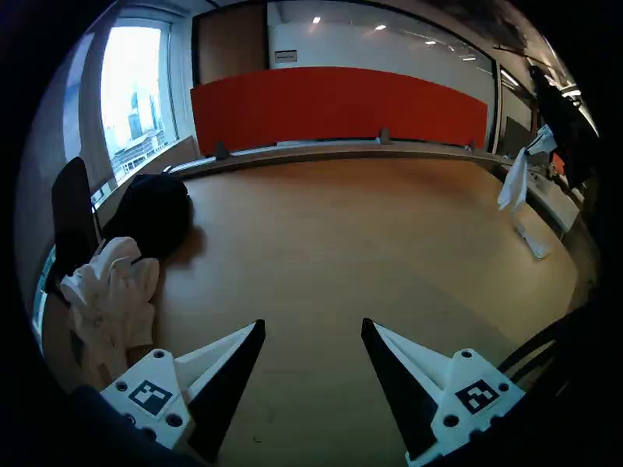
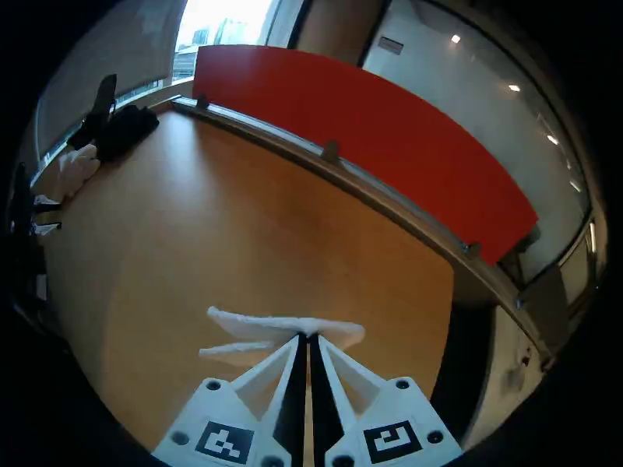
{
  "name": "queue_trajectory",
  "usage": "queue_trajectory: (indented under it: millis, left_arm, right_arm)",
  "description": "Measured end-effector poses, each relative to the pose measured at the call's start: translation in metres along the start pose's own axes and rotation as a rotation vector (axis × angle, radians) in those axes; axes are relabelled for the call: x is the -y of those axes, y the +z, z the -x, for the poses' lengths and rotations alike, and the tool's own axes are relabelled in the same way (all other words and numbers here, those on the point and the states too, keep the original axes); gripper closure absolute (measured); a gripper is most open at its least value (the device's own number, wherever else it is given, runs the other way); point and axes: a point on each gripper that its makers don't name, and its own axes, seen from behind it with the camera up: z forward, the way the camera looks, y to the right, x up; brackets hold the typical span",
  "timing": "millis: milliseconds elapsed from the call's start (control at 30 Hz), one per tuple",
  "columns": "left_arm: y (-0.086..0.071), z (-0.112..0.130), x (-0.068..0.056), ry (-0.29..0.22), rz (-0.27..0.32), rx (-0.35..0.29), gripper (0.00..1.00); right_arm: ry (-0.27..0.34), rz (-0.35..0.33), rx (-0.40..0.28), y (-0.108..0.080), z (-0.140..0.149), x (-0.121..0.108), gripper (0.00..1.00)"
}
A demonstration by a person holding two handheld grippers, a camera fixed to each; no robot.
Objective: Fold towel
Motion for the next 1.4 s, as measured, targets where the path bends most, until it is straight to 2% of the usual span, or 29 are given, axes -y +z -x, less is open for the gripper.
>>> queue_trajectory:
  millis: [300, 900, 1200, 1400]
  left_arm:
    - [0.0, -0.004, -0.004, 0.015, 0.005, 0.0, 0.08]
    - [0.0, -0.011, -0.016, 0.032, 0.017, -0.008, 0.08]
    - [0.0, -0.012, -0.022, 0.045, 0.025, -0.008, 0.09]
    - [0.0, -0.013, -0.023, 0.053, 0.027, -0.006, 0.08]
  right_arm:
    - [-0.003, 0.031, 0.041, -0.002, 0.023, -0.025, 0.98]
    - [0.043, 0.039, 0.064, -0.008, 0.054, -0.036, 0.98]
    - [0.076, 0.05, 0.106, -0.015, 0.097, -0.038, 0.98]
    - [0.123, 0.057, 0.115, -0.02, 0.123, -0.037, 0.98]
